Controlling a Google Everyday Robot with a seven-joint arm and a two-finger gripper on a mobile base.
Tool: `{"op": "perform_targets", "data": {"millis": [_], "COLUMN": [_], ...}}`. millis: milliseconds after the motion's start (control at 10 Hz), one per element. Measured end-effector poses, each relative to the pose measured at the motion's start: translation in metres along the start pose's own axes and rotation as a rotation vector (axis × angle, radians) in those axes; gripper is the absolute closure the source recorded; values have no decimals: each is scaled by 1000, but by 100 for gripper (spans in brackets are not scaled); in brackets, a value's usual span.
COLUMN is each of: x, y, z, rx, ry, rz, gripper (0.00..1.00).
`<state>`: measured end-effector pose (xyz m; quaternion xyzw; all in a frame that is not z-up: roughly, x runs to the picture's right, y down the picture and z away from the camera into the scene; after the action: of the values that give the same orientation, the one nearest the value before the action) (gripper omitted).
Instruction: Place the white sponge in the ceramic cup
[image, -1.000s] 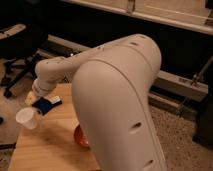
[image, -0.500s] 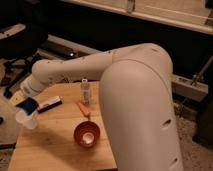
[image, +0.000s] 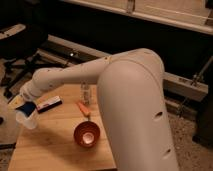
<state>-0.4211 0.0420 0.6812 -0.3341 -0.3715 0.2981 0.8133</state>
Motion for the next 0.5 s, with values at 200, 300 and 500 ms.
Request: {"op": "perform_targets", "data": {"millis": [200, 300, 500], "x": [1, 0, -3], "y": [6, 8, 9], "z": [20, 28, 42], "rx": [-13, -18, -15], "ry": [-21, -29, -45], "rz": [11, 16, 12], "gripper": [100, 100, 100]}}
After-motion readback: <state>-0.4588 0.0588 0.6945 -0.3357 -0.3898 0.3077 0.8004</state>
